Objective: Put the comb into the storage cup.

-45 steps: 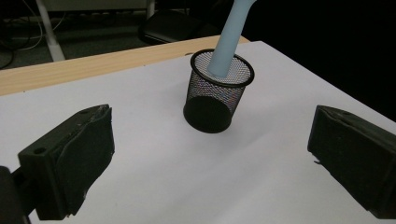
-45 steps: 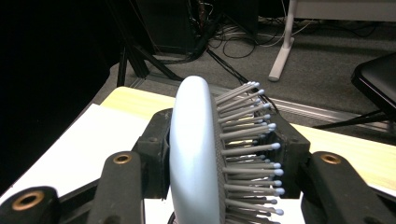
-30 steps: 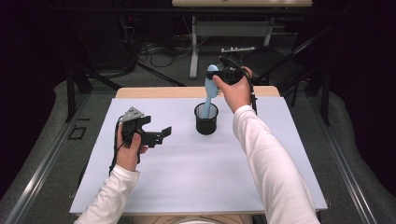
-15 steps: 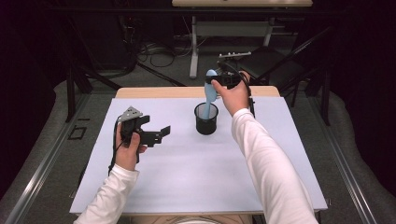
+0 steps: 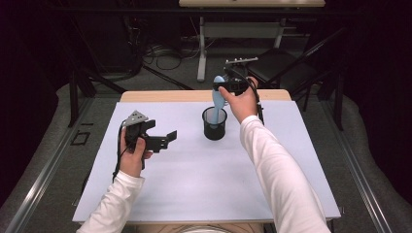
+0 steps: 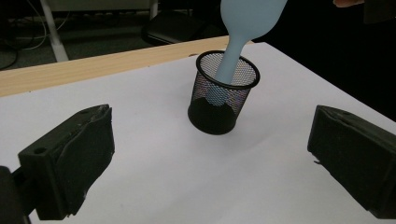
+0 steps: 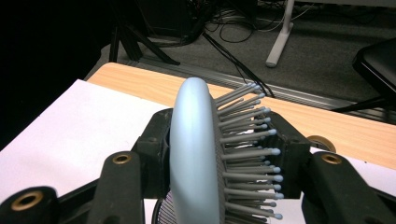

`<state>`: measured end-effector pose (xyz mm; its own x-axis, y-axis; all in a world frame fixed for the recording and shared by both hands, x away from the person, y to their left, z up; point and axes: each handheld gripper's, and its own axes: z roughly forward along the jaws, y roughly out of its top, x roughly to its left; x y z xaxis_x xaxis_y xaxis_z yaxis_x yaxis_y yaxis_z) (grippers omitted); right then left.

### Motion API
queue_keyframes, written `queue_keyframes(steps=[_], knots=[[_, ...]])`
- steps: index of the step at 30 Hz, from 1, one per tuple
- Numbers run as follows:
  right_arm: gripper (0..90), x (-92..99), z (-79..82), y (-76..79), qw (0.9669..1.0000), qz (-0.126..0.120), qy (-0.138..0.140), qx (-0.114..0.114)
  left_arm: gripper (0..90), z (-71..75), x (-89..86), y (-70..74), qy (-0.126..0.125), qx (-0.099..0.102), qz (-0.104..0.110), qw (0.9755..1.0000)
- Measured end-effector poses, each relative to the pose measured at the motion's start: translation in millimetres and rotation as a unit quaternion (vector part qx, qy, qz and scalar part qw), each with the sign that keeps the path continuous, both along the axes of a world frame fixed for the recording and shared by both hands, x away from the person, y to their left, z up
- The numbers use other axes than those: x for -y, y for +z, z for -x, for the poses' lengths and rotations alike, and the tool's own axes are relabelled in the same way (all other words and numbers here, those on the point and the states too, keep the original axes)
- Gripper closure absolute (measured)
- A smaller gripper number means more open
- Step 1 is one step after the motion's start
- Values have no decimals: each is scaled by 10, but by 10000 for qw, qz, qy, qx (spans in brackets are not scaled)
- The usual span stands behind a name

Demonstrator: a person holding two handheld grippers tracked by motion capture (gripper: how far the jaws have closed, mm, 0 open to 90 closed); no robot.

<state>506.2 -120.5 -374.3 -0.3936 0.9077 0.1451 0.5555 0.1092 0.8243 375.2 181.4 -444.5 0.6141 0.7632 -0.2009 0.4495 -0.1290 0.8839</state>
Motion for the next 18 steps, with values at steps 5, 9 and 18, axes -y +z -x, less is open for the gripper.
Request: queue_keyframes(steps=[5, 9, 18], knots=[[489, -17, 16, -43, 10000, 63, 11, 1, 7, -1, 3, 4, 3, 9, 3, 10000], [489, -28, 23, -83, 9999, 139, 41, -10, 7, -3, 6, 3, 8, 9, -3, 10000], [489, -36, 20, -150, 9998, 197, 42, -9, 7, 4, 0, 4, 25, 13, -13, 10000]])
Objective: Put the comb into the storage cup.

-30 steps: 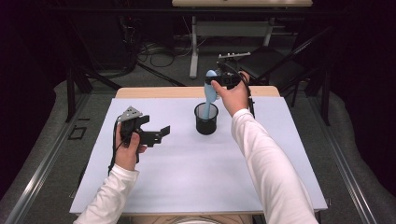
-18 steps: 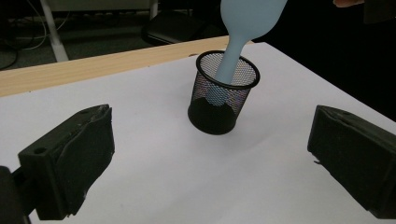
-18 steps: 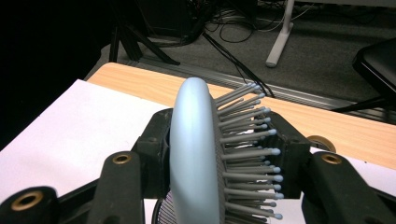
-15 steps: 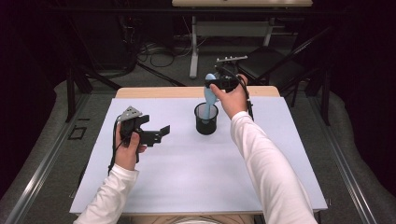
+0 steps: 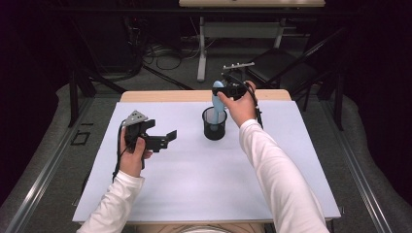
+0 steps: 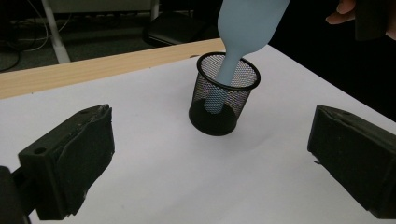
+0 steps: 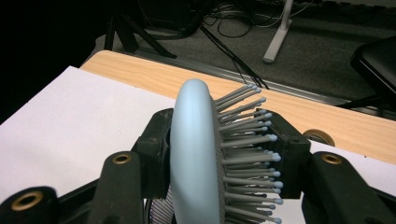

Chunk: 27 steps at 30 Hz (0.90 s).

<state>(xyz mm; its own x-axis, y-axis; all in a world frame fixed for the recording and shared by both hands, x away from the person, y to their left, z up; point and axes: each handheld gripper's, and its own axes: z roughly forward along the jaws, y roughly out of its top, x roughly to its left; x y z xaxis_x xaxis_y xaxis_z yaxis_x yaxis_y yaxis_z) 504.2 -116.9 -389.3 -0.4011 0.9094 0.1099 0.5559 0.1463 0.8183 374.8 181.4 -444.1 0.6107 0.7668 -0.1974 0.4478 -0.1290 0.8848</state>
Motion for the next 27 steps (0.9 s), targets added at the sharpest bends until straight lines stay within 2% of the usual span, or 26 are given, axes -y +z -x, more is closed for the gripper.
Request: queue_keyframes(steps=[11, 27], knots=[[488, -22, 8, -51, 9999, 109, 43, -66, 7, -1, 6, 4, -18, 11, 9, 10000], [471, -51, 29, -67, 9999, 72, 101, -51, 7, -7, 16, 10, -55, 15, 14, 10000]])
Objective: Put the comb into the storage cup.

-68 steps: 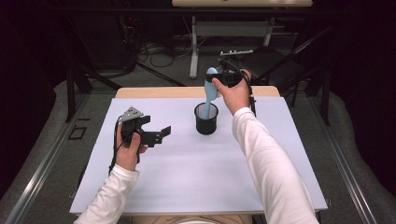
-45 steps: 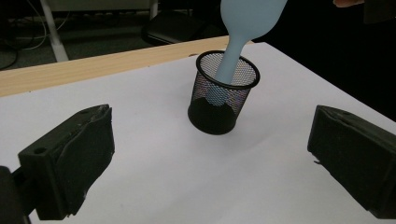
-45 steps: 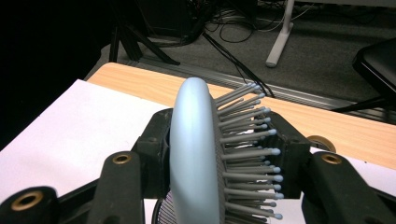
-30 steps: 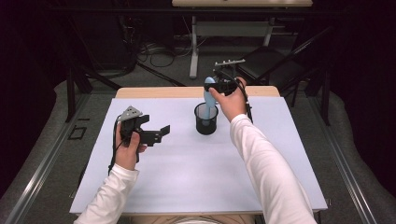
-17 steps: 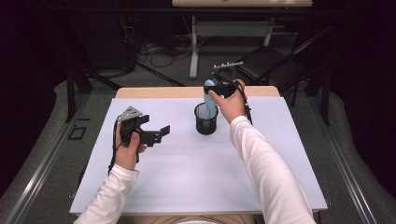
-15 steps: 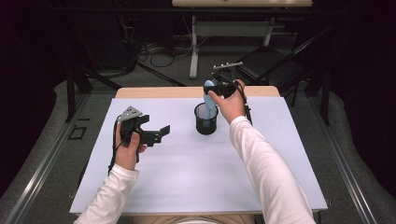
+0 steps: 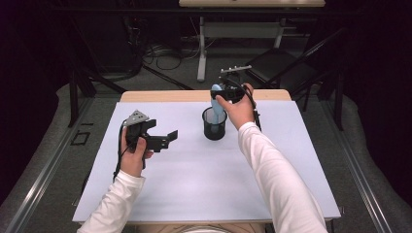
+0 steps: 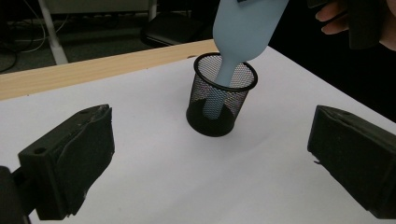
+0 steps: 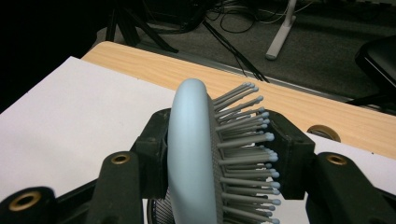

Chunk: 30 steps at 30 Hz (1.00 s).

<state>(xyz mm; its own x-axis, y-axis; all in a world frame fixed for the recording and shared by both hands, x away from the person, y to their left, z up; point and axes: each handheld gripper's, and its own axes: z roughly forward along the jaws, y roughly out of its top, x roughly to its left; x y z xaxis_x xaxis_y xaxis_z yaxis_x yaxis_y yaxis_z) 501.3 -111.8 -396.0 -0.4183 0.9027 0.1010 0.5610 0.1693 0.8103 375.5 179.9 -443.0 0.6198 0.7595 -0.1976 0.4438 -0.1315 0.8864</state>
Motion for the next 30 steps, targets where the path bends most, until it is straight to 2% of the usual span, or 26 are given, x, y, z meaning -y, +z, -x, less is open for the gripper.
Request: queue_keyframes(steps=[3, 13, 30], knots=[[461, -12, -1, -8, 10000, -53, 10, -62, 7, -2, -1, 1, 17, 6, 19, 10000], [450, -57, 15, -22, 9999, -49, 84, -57, 7, 1, 1, 2, 3, 11, 13, 10000], [445, -61, 22, -19, 9999, 65, 82, -12, 7, 5, 12, 1, -8, 4, -9, 10000]])
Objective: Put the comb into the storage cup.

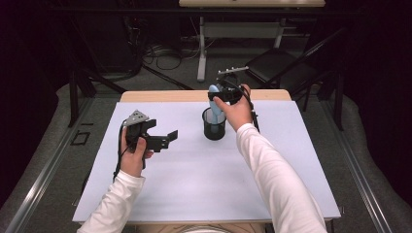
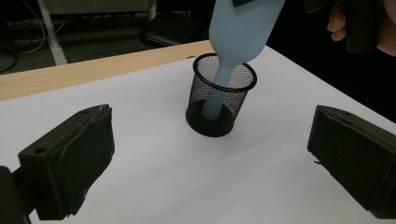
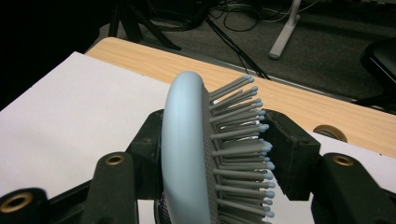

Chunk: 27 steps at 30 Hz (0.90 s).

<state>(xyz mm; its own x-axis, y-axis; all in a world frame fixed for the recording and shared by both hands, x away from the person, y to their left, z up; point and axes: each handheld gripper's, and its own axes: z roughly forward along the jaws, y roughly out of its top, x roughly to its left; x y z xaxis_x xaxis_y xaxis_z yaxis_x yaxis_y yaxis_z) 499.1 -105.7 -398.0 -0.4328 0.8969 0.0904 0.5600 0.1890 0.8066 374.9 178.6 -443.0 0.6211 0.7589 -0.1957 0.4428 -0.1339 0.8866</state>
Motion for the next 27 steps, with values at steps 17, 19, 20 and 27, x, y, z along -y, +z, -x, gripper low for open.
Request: queue_keyframes(steps=[17, 19, 20, 27], knots=[[233, 12, -7, 4, 9999, -13, -151, -21, 7, -1, 0, -1, -9, -10, 3, 10000], [196, 18, -10, 6, 9998, -16, -183, -11, 7, -2, -1, -2, -8, -6, 19, 10000], [176, 19, -10, 7, 9998, -22, -209, -2, 7, -3, -4, -1, -14, -12, 23, 10000], [0, 24, -15, 5, 9995, -58, -297, -59, 7, -3, -12, 4, 1, 8, 47, 10000]])
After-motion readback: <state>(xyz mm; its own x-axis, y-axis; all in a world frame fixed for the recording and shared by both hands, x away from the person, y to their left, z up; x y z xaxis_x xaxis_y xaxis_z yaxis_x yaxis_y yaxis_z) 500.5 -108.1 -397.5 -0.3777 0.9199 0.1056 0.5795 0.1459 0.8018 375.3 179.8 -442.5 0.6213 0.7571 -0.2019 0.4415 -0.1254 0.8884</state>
